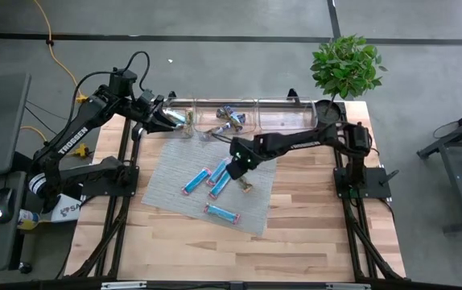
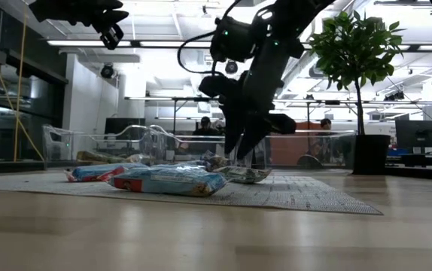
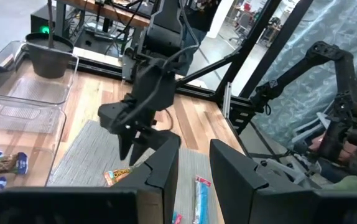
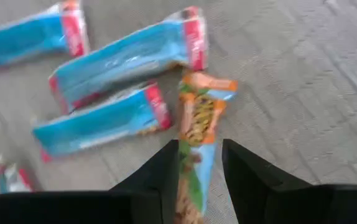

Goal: Pick and place Granola Bars by type
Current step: Put the yellow granola bar into the left transparent bin

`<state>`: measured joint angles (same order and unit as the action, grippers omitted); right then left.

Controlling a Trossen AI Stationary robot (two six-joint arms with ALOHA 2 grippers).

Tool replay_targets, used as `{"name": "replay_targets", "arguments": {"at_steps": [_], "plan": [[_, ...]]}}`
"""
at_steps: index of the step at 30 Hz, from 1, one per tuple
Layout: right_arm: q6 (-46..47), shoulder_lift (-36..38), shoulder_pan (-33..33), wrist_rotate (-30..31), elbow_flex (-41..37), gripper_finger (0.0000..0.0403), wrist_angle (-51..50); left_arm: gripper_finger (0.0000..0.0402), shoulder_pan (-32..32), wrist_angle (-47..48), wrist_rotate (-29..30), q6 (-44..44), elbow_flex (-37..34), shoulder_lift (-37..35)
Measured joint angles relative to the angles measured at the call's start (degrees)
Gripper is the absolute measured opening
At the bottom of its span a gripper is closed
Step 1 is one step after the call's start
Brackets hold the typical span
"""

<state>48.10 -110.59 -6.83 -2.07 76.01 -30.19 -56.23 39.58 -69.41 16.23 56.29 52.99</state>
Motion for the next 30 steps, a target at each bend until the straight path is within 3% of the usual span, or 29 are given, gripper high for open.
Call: {"name": "replay_targets", "arguments": {"at_steps": [6,15,30], "plan": [[-6.01,0.0,0.96,-1.36,0.0,0.0143,-1.5,0.0089,0.0,-0.01,0.15,0.0,0.0,0.0],[-7.2,-0.31,1.3,-5.43,0.04,0.0213,-1.33,0.0089,0.0,-0.01,0.13,0.0,0.0,0.0],[-10.43,-0.51,1.65,-5.91,0.79,0.0201,1.21,0.0089,0.0,-0.03,0.74,0.0,0.0,0.02]]}}
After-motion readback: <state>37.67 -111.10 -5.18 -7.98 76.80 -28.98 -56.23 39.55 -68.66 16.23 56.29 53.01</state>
